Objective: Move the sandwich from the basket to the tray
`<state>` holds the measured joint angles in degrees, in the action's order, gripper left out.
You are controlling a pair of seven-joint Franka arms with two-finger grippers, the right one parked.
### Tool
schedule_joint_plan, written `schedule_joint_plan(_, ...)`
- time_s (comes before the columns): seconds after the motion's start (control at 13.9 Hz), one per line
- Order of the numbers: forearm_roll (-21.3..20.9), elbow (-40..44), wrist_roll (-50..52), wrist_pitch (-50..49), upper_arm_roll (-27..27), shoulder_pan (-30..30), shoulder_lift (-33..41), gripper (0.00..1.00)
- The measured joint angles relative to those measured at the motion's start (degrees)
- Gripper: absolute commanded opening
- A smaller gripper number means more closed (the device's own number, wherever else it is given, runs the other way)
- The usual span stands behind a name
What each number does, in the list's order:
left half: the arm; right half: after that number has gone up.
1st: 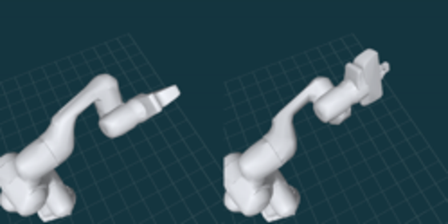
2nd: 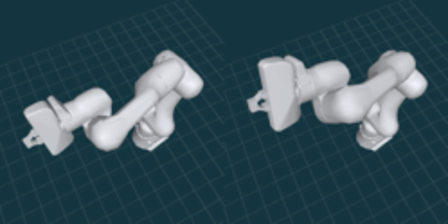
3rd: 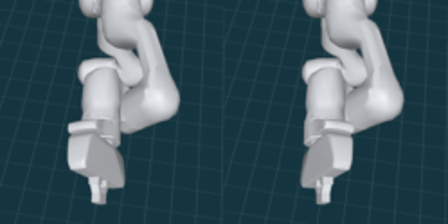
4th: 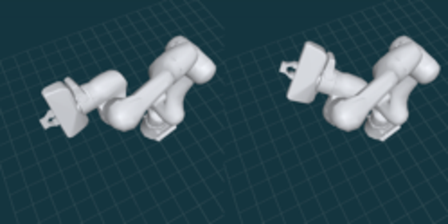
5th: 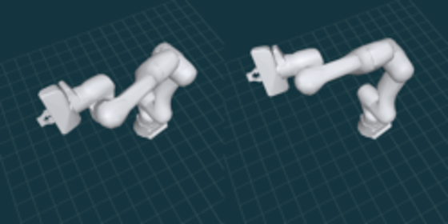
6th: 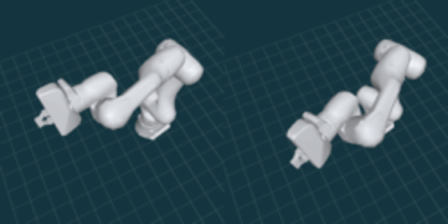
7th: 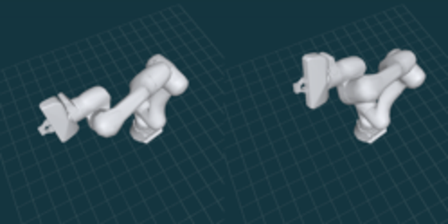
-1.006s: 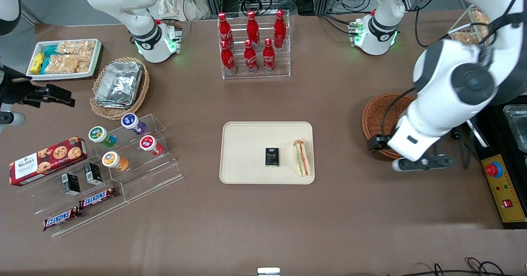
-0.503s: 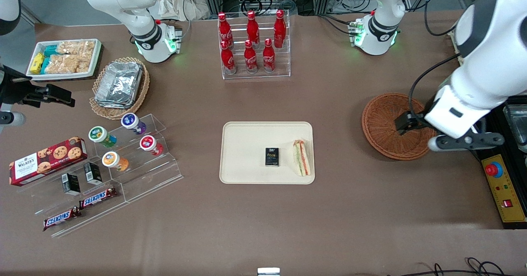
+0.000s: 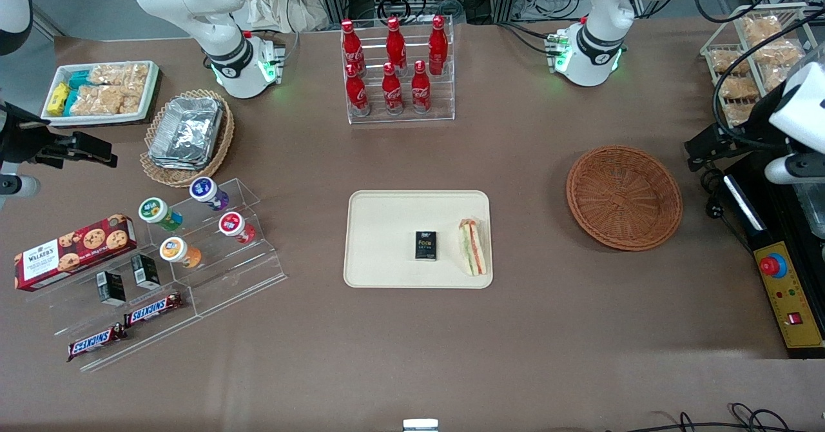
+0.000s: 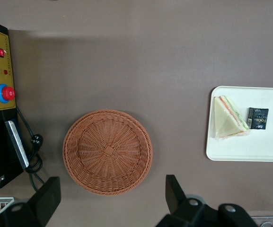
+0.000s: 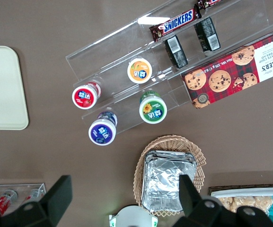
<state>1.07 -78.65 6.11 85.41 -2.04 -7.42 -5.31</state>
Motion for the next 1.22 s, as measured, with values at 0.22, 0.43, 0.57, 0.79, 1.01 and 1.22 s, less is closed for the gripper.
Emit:
schedule_joint_plan(0.22, -0.3, -0.9, -1.2, 0.2, -0.8, 0.0, -0.4, 0.98)
schedule_joint_plan(0.43, -0.9, -1.7, -1.2, 1.3, -1.4, 0.9, -1.2, 0.98)
schedule_joint_plan(0.57, -0.9, -2.6, -1.5, 3.2, -1.6, 2.2, -1.9, 0.99)
schedule_joint_plan(0.79, -1.0, -3.6, -1.7, 4.8, -1.6, 3.2, -2.7, 1.00)
schedule_joint_plan(1.01, -0.9, -3.6, -1.8, 5.0, -1.3, 3.2, -2.7, 1.00)
schedule_joint_plan(1.22, -0.9, -3.6, -1.8, 5.4, -1.3, 3.3, -3.0, 1.00)
